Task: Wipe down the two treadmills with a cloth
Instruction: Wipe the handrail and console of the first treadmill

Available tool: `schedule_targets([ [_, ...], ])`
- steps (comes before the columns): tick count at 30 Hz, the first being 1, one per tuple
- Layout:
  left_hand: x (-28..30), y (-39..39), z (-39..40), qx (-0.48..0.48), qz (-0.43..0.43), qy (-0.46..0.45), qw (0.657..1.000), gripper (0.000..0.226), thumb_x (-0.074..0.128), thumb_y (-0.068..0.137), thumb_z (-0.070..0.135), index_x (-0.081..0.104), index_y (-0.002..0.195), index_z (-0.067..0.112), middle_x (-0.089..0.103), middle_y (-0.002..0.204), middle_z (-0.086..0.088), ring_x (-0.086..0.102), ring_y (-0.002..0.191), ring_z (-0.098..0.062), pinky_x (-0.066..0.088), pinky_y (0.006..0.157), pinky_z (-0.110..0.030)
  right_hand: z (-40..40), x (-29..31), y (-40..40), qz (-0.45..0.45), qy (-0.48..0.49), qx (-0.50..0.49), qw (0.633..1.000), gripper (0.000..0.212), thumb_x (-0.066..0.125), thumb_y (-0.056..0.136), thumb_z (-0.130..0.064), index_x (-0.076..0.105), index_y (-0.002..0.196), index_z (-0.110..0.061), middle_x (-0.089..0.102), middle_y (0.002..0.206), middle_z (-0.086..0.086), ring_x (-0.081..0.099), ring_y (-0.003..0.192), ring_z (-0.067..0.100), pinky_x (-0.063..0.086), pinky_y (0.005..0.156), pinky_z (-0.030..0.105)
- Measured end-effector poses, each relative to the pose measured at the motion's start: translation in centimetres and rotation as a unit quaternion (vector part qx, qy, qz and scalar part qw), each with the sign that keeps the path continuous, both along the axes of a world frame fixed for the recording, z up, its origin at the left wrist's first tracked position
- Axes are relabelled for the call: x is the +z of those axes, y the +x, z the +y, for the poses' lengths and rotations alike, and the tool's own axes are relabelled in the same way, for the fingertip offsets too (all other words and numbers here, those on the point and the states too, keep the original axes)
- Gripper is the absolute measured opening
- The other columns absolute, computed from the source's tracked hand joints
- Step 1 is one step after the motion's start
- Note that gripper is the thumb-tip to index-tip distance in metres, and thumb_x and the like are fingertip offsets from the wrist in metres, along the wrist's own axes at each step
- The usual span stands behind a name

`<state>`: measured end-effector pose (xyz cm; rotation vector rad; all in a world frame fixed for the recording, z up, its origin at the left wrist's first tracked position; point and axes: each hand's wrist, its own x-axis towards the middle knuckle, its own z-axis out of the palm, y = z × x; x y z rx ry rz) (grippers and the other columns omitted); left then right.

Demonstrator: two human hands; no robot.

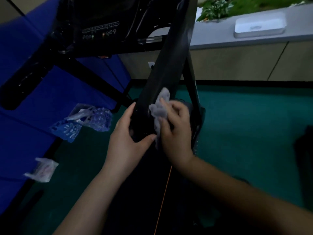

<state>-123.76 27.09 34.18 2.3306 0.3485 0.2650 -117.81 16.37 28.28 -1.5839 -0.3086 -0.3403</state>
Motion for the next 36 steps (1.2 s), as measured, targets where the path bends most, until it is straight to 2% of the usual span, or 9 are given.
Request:
schedule_targets([
  [4,0.1,0.0,-0.2,-0.010,-0.010,-0.014,1.000,0.076,0.075,0.079,0.021,0.037,0.144,0.036,0.051,0.136,0.018,0.048,0.118,0.013,0.038,0.089,0.001,0.6,2.1,5.9,0.088,0.066,-0.040,0.993,0.033,0.054,0.091,0.000,0.060,0.123,-0.004,0.046,0.117,0.005,0.050,0.106,0.008,0.030,0.089,-0.002],
  [8,0.5,0.5,-0.6,0.003,-0.044,0.006,0.999,0.062,0.074,0.077,0.029,0.047,0.132,0.035,0.058,0.122,0.019,0.055,0.111,0.007,0.044,0.090,-0.010,1.5,1.3,3.9,0.147,0.111,-0.053,0.981,0.032,0.053,0.095,-0.009,0.058,0.126,-0.004,0.040,0.114,-0.004,0.048,0.098,-0.001,0.038,0.092,0.004],
  [12,0.9,1.0,-0.8,0.010,-0.046,0.037,0.998,0.054,0.075,0.074,0.034,0.046,0.120,0.040,0.057,0.118,0.019,0.055,0.110,0.002,0.049,0.093,-0.025,2.2,-0.6,-1.4,0.093,0.110,-0.054,0.988,0.041,0.050,0.093,0.000,0.055,0.133,-0.010,0.041,0.122,0.006,0.040,0.107,-0.015,0.031,0.095,0.002],
  [16,1.4,1.3,-1.1,0.024,-0.039,0.062,0.997,0.054,0.071,0.076,0.039,0.048,0.125,0.034,0.056,0.119,0.019,0.054,0.109,0.001,0.048,0.095,-0.028,2.1,0.2,5.1,0.082,0.102,-0.079,0.988,0.035,0.050,0.090,0.000,0.060,0.124,-0.003,0.042,0.116,0.003,0.043,0.099,-0.007,0.032,0.096,0.004],
  [19,2.3,2.5,-1.2,0.026,-0.025,0.086,0.996,0.056,0.067,0.080,0.044,0.047,0.131,0.034,0.053,0.124,0.022,0.050,0.112,0.002,0.044,0.096,-0.026,1.3,0.5,10.2,0.144,0.138,-0.082,0.977,0.025,0.051,0.094,-0.004,0.061,0.116,0.002,0.042,0.108,-0.005,0.048,0.090,-0.003,0.037,0.087,0.005],
  [25,4.7,8.0,-1.6,0.020,0.022,0.137,0.990,0.064,0.065,0.084,0.042,0.040,0.142,0.034,0.051,0.110,0.022,0.048,0.099,0.001,0.040,0.082,-0.021,1.9,-0.8,4.6,0.113,0.147,-0.056,0.981,0.038,0.052,0.094,-0.005,0.057,0.131,-0.012,0.042,0.120,-0.001,0.046,0.109,-0.003,0.034,0.098,0.006],
  [28,5.5,10.7,-1.9,0.013,0.058,0.147,0.987,0.069,0.068,0.083,0.041,0.035,0.144,0.037,0.053,0.109,0.020,0.049,0.098,-0.002,0.038,0.073,-0.016,1.4,-0.1,8.8,0.075,0.131,-0.056,0.987,0.040,0.049,0.092,-0.001,0.058,0.129,-0.010,0.043,0.117,0.000,0.048,0.109,0.007,0.036,0.100,0.012],
  [33,5.7,14.3,-3.7,0.029,0.073,0.203,0.976,0.070,0.064,0.084,0.043,0.029,0.145,0.040,0.059,0.127,0.005,0.053,0.116,-0.014,0.048,0.091,-0.034,0.0,1.0,19.2,0.195,0.183,-0.078,0.960,0.019,0.052,0.096,-0.010,0.055,0.109,0.003,0.046,0.110,0.004,0.049,0.083,-0.006,0.036,0.076,0.000],
  [36,5.4,16.1,-4.3,0.051,0.083,0.209,0.973,0.068,0.061,0.086,0.044,0.028,0.145,0.040,0.058,0.126,0.003,0.055,0.110,-0.015,0.048,0.086,-0.033,-0.1,-0.3,17.5,0.193,0.131,-0.066,0.970,0.016,0.055,0.094,-0.009,0.059,0.107,0.001,0.040,0.109,0.005,0.048,0.090,0.006,0.037,0.084,0.006],
])
